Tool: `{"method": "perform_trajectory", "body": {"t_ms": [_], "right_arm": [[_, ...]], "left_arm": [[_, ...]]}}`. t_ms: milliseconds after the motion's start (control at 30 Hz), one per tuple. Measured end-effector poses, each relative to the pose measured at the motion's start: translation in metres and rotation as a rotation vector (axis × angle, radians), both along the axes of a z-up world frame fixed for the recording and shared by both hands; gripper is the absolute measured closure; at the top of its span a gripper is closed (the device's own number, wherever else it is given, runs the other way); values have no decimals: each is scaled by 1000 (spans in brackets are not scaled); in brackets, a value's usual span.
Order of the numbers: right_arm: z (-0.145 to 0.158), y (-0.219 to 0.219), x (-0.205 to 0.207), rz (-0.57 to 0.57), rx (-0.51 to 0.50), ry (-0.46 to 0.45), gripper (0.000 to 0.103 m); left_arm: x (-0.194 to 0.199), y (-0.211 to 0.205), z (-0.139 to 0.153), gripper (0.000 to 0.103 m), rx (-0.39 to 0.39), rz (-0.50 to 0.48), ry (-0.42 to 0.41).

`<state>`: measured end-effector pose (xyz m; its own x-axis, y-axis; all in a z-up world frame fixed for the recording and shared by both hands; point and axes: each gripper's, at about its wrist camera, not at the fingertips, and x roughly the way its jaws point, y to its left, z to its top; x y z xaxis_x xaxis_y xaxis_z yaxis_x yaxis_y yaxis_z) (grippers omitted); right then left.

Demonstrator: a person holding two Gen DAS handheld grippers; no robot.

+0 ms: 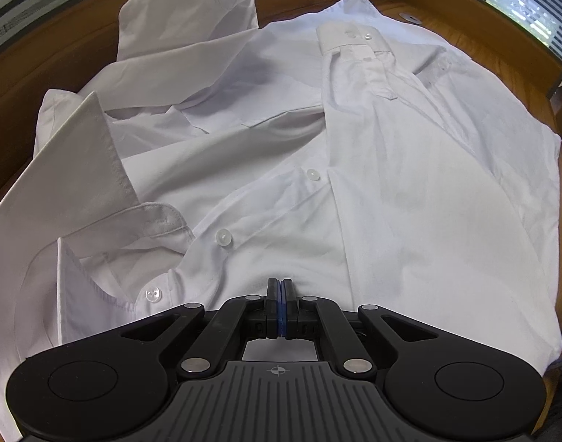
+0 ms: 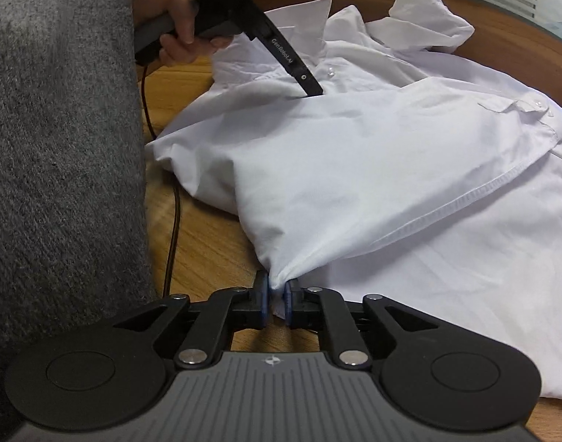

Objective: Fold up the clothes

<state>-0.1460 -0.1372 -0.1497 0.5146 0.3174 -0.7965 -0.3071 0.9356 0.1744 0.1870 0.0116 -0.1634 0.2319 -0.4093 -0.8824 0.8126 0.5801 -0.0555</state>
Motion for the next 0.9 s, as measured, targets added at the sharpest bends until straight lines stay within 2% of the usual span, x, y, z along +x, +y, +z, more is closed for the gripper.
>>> {"method": "perform_trajectory", "body": {"t_ms": [67,100,200,233,367,500,600,667,700,733,800,900], "right_arm": [[3,-4,1,-1,12,10,82],[4,-6,2,-4,11,13,82],[12,-17,1,-30,16,20,76],[15,-22,0,-44,22,19,70],[26,-44,-3,-112,49,18,60],[34,-65,2,-193,22,18,59],[39,-82,9,-254,20,12,58],[43,-94,13,-294,18,8,57],[44,-98,16,-301,-1,7,57],[45,-102,18,-309,-19,6,57],[47,-110,25,-330,-61,2,56],[52,-126,33,-376,-104,-7,53]], "left_arm": [[-7,3,5,70,11,5,10],[-13,7,9,59,-1,0,12],[-36,28,29,59,-71,-19,34],[-44,36,35,58,-83,-11,49],[-73,73,44,58,-142,91,171],[-104,98,41,57,-185,160,277],[-125,101,31,57,-156,169,288],[-134,100,21,61,-106,184,260],[-136,99,14,66,-66,205,253],[-136,100,8,79,-42,230,254],[-134,106,0,79,-27,277,256],[-132,113,0,78,-49,333,246]]}}
